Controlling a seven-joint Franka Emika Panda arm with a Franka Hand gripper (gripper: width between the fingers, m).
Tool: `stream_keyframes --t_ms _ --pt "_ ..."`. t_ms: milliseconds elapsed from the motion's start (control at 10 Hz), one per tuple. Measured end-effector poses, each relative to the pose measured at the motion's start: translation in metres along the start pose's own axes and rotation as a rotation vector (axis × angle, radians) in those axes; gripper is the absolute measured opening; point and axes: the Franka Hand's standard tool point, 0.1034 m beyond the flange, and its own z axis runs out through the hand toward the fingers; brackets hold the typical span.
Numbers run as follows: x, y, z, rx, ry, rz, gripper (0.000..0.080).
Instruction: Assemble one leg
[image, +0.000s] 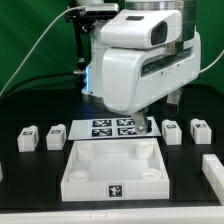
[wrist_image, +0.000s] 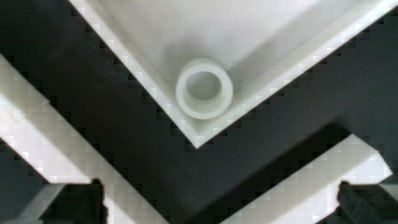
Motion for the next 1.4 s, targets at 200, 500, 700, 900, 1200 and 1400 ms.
stream_keyframes --t_ms 200,500,700,900,1200,1400 --pt "0.000 0.000 0.000 0.000 0.000 0.000 0.0650" --pt "0.000 0.000 0.000 0.000 0.000 0.000 0.0650" --pt "0.000 0.000 0.000 0.000 0.000 -0.014 0.0650" --pt "-0.001 -0.001 0.001 -0.002 0.001 -0.034 0.0650" --pt "-0.059 -0.046 0.016 -0.041 0.020 -0.429 0.0650" --pt "-0.105 -0.060 0.044 -0.060 0.033 -0.672 0.0650"
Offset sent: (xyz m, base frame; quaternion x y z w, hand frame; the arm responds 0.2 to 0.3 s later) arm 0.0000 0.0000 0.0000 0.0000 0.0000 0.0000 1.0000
